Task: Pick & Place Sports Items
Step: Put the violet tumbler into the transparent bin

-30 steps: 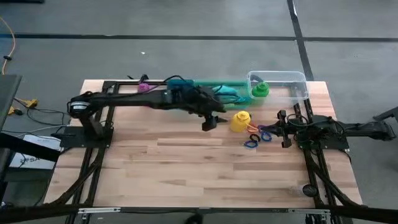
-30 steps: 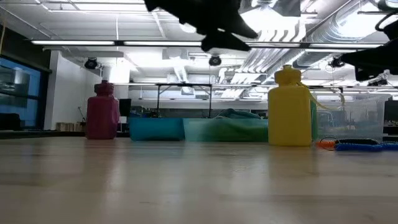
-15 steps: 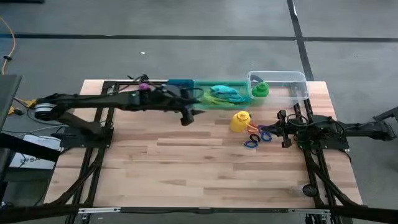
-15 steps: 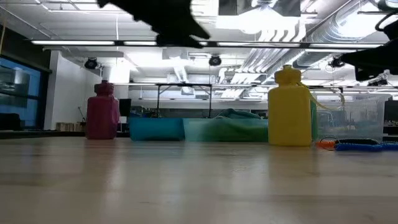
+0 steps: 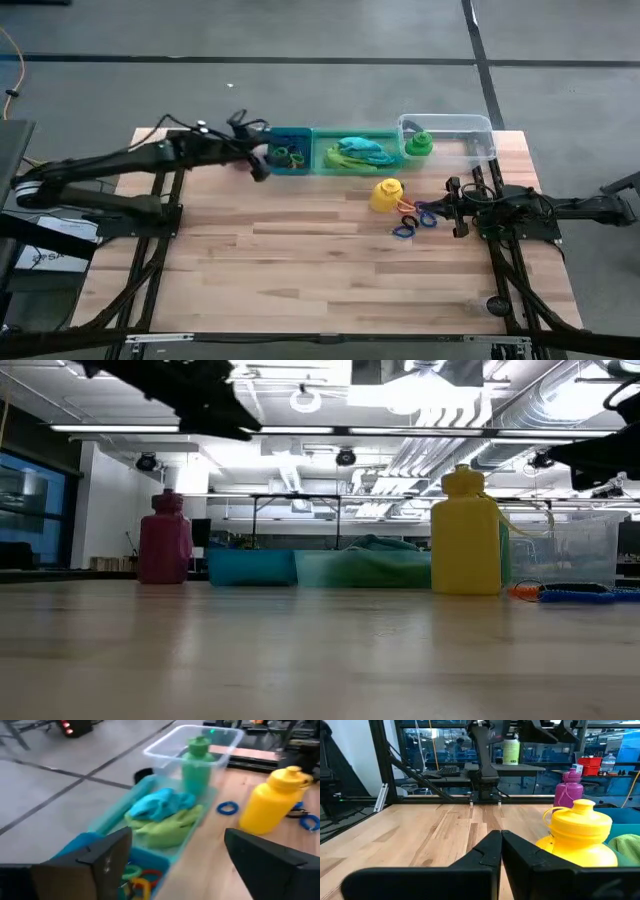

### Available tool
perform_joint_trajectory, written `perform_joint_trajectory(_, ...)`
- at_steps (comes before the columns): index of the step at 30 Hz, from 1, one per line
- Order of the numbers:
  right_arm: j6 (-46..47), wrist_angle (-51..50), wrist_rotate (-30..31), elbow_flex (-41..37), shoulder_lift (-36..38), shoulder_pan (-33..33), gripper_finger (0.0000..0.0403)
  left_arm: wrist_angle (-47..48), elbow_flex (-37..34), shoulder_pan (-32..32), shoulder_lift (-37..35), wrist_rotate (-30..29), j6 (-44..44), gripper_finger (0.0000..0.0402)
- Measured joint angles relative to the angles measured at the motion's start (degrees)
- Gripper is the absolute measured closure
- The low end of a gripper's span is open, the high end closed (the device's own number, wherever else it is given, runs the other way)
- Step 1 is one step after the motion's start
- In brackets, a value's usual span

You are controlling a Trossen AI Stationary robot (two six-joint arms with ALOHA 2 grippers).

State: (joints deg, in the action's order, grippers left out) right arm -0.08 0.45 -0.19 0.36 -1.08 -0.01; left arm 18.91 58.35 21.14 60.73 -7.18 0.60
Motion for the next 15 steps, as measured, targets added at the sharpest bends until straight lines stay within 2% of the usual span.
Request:
perform_joint_trajectory(8, 0.0, 0.0, 0.0, 0.0, 0.0, 0.0, 0.0402, 7.8, 0.0, 7.7, -4.6, -0.5, 0.1, 0.0039)
perform_joint_trajectory(11, 0.0, 0.0, 0.0, 0.0, 0.0, 0.0, 0.0403, 9.7, -0.1, 11.0, -6.1, -0.6, 0.4, 0.0022)
perform_joint_trajectory(15, 0.0, 0.0, 0.0, 0.0, 0.0, 0.0, 0.0403, 10.3, -1.3, 15.0, -7.8, -0.7, 1.7, 0.0019)
